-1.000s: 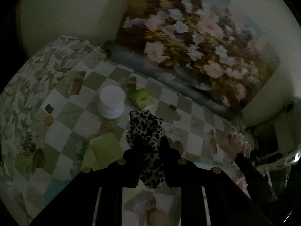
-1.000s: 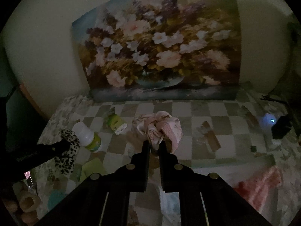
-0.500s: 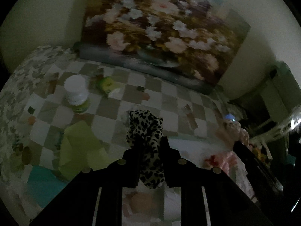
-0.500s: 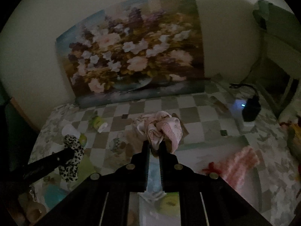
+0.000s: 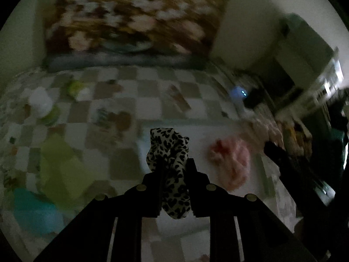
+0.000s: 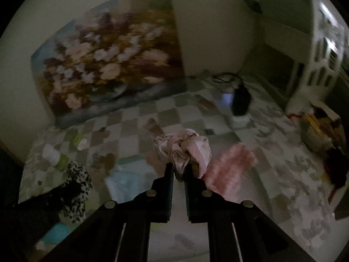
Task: Organize soft objects
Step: 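Release the leopard-print cloth into the tray with the left tool while the right tool releases the pink cloth, then move the left tool to the light-green cloth while the right tool moves to the orange ball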
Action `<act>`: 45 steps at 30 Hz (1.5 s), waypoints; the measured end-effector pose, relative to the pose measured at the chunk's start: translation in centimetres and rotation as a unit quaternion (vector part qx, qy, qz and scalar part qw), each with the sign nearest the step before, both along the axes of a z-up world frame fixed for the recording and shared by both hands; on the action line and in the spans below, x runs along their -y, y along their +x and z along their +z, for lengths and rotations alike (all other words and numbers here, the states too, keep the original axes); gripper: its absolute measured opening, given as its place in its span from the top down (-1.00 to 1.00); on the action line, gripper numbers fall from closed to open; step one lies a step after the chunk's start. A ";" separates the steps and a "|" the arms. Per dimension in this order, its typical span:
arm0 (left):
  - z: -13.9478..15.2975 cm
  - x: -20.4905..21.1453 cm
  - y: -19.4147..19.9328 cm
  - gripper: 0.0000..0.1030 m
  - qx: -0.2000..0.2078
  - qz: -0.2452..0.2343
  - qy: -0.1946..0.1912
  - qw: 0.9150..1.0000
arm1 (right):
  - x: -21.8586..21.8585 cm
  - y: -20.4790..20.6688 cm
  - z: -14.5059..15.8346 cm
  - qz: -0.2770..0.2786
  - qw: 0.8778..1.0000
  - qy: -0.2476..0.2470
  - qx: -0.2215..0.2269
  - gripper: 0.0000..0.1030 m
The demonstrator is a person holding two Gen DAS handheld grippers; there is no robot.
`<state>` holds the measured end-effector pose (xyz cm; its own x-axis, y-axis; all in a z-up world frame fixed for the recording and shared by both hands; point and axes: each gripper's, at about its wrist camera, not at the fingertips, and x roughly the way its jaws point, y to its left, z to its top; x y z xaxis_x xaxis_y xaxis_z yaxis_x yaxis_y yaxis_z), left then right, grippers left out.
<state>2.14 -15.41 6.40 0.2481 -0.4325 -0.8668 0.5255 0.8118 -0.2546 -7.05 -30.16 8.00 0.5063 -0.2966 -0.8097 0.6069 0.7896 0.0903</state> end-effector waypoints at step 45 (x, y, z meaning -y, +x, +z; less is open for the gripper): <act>-6.7 0.6 -0.5 -0.94 -0.053 0.065 0.076 0.994 | 3.7 -3.4 -8.2 -0.060 0.988 0.041 -0.133 -1.00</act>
